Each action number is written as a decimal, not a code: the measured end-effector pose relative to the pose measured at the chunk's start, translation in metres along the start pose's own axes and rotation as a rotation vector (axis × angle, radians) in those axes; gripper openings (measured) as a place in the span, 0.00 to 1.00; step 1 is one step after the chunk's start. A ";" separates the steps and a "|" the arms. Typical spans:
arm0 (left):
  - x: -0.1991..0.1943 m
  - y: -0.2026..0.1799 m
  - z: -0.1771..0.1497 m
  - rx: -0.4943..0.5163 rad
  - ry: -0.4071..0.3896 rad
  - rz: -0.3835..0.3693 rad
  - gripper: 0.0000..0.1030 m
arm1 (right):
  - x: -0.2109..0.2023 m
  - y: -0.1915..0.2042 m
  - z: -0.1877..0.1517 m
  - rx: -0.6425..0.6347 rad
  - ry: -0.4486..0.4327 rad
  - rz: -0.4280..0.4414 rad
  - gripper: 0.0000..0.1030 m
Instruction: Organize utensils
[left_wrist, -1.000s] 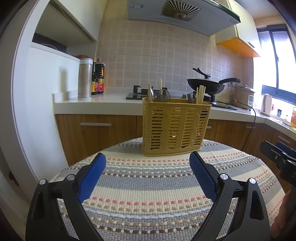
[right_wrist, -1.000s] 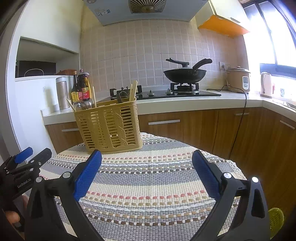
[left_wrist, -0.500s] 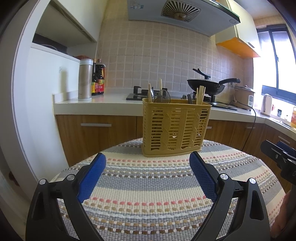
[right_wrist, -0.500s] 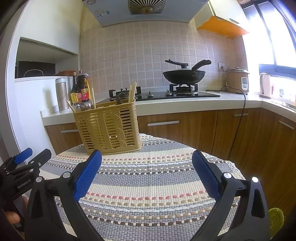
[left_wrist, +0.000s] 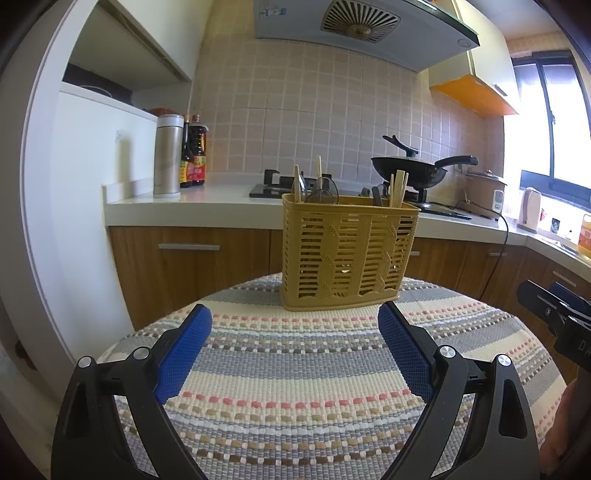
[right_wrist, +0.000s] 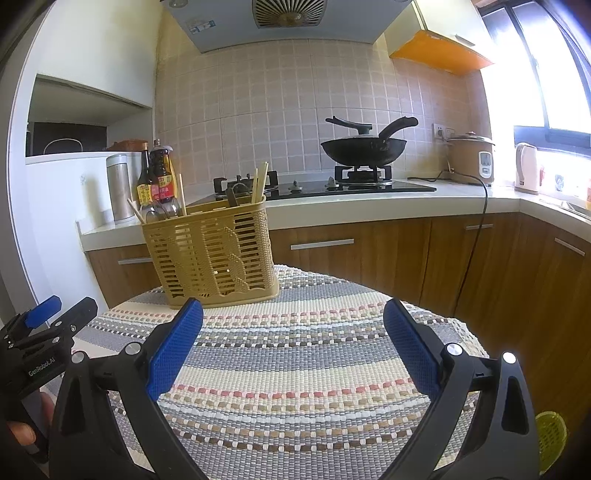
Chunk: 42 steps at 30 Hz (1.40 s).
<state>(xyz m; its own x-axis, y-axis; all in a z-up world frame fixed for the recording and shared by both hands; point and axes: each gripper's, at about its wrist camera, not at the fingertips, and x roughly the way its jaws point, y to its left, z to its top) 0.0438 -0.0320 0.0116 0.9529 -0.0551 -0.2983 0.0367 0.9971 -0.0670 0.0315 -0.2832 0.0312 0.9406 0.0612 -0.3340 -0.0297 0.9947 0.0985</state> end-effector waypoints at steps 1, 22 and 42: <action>0.000 0.000 0.000 0.000 -0.002 0.004 0.87 | -0.001 0.000 0.000 0.000 -0.001 -0.002 0.91; 0.001 -0.002 0.000 0.015 -0.002 0.001 0.87 | 0.001 0.005 0.000 -0.026 -0.011 -0.025 0.91; 0.003 -0.004 -0.001 0.023 0.015 0.022 0.90 | -0.001 0.007 -0.002 -0.038 -0.013 -0.018 0.91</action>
<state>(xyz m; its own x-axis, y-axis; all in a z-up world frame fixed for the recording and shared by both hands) 0.0457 -0.0361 0.0099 0.9489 -0.0341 -0.3136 0.0233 0.9990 -0.0381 0.0302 -0.2761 0.0303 0.9454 0.0429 -0.3230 -0.0258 0.9980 0.0570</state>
